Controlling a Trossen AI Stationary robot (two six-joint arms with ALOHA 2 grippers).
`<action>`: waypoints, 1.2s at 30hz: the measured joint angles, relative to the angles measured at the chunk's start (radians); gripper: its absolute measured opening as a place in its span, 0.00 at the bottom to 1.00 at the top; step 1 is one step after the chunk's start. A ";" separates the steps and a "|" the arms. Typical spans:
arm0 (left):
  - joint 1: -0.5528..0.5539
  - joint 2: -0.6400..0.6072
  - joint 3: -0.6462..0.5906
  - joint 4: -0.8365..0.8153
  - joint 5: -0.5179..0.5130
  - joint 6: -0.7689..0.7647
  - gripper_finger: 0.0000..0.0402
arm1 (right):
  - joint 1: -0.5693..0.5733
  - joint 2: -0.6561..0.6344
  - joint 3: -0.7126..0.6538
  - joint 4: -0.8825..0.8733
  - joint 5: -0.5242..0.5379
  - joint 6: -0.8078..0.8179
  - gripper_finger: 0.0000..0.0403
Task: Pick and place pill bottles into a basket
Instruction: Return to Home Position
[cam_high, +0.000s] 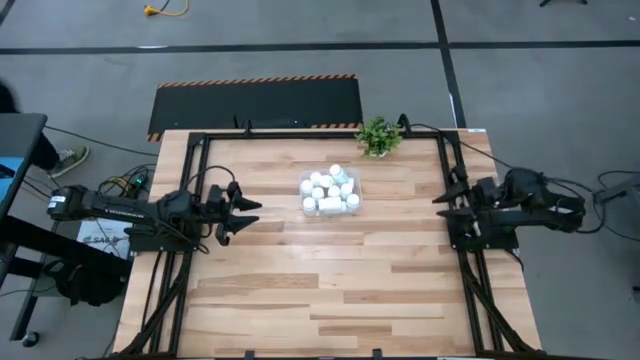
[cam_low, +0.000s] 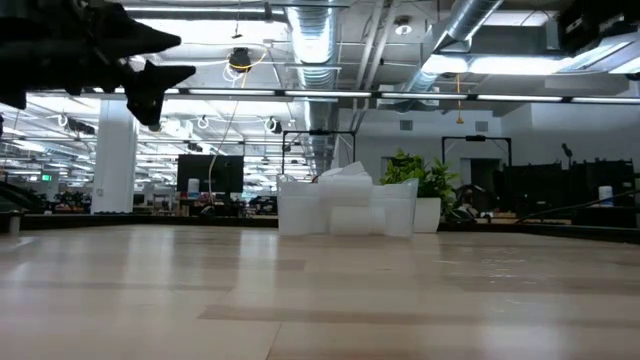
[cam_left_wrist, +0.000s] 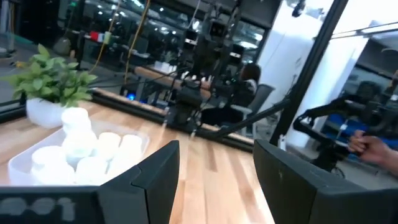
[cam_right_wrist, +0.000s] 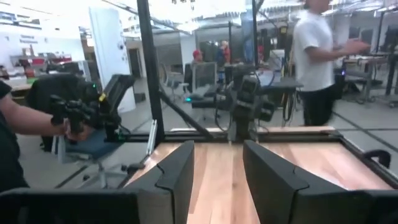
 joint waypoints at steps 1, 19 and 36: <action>0.000 0.000 0.000 -0.004 -0.003 0.002 0.48 | 0.000 0.000 -0.022 0.018 -0.003 0.003 0.33; 0.001 -0.458 0.000 -0.417 -0.097 0.034 0.48 | 0.000 0.000 -0.322 0.412 -0.116 0.138 0.33; 0.001 -0.530 -0.001 -0.575 -0.287 -0.044 0.48 | -0.001 0.001 -0.468 0.486 -0.113 0.191 0.33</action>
